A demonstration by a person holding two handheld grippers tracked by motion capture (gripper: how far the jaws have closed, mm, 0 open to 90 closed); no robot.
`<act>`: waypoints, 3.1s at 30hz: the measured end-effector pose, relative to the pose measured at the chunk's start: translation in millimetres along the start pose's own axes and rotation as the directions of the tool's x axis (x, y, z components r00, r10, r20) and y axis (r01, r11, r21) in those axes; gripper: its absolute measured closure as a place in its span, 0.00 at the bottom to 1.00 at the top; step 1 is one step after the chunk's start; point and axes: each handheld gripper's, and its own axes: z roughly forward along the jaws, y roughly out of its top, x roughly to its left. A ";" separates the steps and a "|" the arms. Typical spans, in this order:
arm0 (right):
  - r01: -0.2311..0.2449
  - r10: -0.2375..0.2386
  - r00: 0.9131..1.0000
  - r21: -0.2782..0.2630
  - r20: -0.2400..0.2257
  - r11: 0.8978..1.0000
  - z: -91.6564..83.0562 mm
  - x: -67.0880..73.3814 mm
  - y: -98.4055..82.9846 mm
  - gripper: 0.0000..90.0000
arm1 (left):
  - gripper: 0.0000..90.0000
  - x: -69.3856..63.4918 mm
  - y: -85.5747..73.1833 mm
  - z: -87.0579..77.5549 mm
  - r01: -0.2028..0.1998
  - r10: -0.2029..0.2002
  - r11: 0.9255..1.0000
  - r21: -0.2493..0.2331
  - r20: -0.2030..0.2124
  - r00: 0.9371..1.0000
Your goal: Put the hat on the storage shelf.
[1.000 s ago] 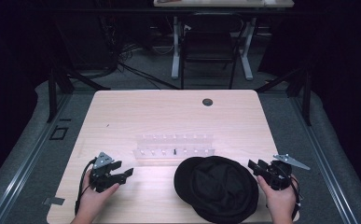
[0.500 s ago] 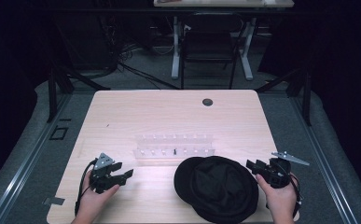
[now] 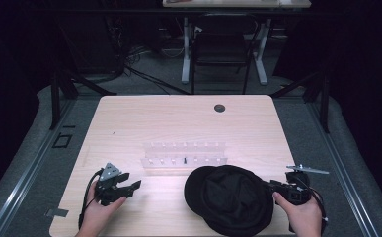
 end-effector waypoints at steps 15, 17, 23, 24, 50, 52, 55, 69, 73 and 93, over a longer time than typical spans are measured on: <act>-0.110 0.112 0.994 0.170 -0.004 0.979 -12.9 -9.6 -16.0 0.67 | 0.46 -4.0 -0.8 3.8 -0.009 0.009 1.000 0.020 -0.004 1.000; -0.104 0.105 0.994 0.196 0.005 0.975 -11.0 -8.7 -17.6 0.69 | 0.46 -3.6 -0.5 3.5 -0.011 0.011 1.000 0.027 0.005 1.000; -0.100 0.098 0.995 0.217 0.018 0.971 -10.4 -11.4 -19.3 0.70 | 0.46 -3.6 -0.9 3.2 -0.011 0.011 1.000 0.018 0.003 1.000; -0.104 0.100 0.995 0.215 0.027 0.971 -10.1 -12.1 -20.0 0.69 | 0.46 -3.6 -0.9 3.2 -0.011 0.011 1.000 0.018 0.002 1.000; -0.099 0.090 0.995 0.282 0.046 0.954 13.0 -30.6 10.2 0.97 | 0.46 -4.4 -0.2 4.7 -0.020 0.020 0.999 0.029 0.007 1.000; -0.093 0.083 0.995 0.296 0.047 0.951 13.9 -31.6 12.7 0.96 | 0.46 -4.5 -0.2 5.0 -0.020 0.020 0.999 0.030 0.007 1.000; -0.090 0.079 0.996 0.313 0.049 0.945 15.0 -32.1 13.9 0.93 | 0.46 -4.6 -0.2 5.4 -0.021 0.021 0.999 0.030 0.006 1.000; -0.122 0.109 0.993 0.404 0.055 0.907 23.8 -36.5 14.4 0.88 | 0.46 -4.4 0.0 5.2 -0.023 0.023 0.999 0.031 0.007 1.000; -0.135 0.118 0.991 0.435 0.066 0.890 27.3 -37.3 14.8 0.87 | 0.46 -4.3 0.0 5.1 -0.020 0.020 0.999 0.031 0.007 1.000; -0.144 0.152 0.988 0.509 0.026 0.848 35.1 -43.4 19.2 0.96 | 0.46 -4.1 -0.1 5.8 -0.020 0.020 0.999 0.032 0.005 1.000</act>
